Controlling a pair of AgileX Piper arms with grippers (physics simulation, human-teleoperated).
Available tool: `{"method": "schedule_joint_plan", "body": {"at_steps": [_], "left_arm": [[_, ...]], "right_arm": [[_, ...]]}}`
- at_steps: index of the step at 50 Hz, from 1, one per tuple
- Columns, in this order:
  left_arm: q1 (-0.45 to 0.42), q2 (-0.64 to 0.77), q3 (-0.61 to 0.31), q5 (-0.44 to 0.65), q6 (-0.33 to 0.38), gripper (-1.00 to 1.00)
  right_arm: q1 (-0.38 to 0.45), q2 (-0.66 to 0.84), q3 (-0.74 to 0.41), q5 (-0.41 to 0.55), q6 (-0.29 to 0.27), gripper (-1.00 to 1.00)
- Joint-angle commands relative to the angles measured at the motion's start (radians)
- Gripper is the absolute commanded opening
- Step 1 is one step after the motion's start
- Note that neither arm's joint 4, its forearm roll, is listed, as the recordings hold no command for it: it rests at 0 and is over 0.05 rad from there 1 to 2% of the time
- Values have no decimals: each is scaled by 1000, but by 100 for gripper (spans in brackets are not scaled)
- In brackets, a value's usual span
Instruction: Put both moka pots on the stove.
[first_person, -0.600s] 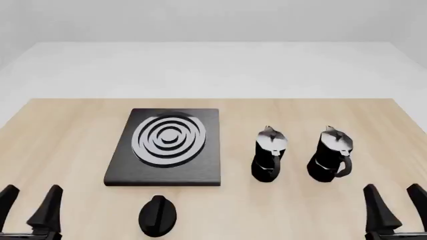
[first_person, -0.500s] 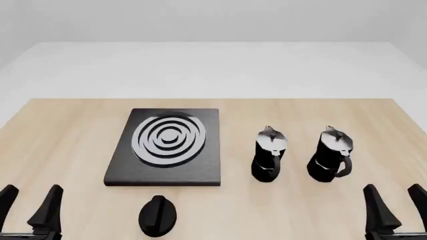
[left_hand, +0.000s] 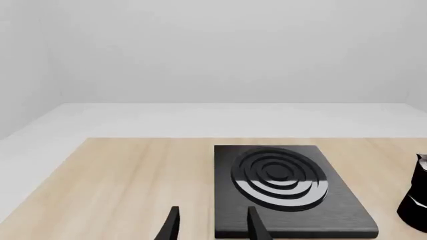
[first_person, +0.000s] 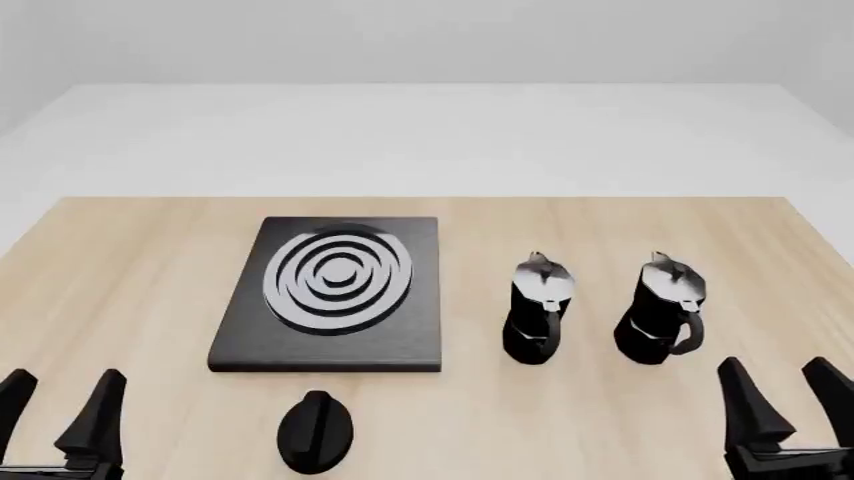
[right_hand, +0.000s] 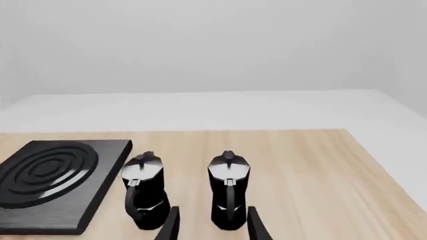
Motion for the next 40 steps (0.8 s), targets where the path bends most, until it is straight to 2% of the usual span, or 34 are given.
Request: {"method": "schedule_joint_plan", "body": {"at_steps": [1, 5, 6, 7, 9, 11, 13, 17, 18, 19, 21, 25, 27, 35, 38, 40], "left_arm": [[0, 0, 0, 0, 0, 100], [0, 0, 0, 0, 0, 100], [0, 0, 0, 0, 0, 100], [0, 0, 0, 0, 0, 100], [0, 0, 0, 0, 0, 100], [0, 0, 0, 0, 0, 100], [0, 0, 0, 0, 0, 100], [0, 0, 0, 0, 0, 100], [0, 0, 0, 0, 0, 100], [0, 0, 0, 0, 1, 100], [0, 0, 0, 0, 0, 100], [0, 0, 0, 0, 0, 100], [0, 0, 0, 0, 0, 100], [0, 0, 0, 0, 0, 100], [0, 0, 0, 0, 0, 100], [0, 0, 0, 0, 0, 100]], "right_arm": [[35, 94, -118, 20, 3, 100], [44, 169, -199, 36, 0, 100], [46, 222, -226, 33, -25, 100], [39, 255, -244, 33, -24, 100], [56, 237, -284, 56, -57, 100], [69, 265, -311, 67, -52, 100], [89, 308, -344, 79, -17, 100], [90, 337, -373, 83, -34, 100], [79, 374, -385, 89, -6, 100], [103, 386, -391, 87, 11, 100], [87, 445, -404, 89, -9, 100], [115, 521, -427, 81, 26, 100], [122, 558, -441, 85, 10, 100], [183, 628, -437, 38, 28, 100], [230, 678, -443, 16, 72, 100], [233, 687, -441, 4, 63, 100]]}}
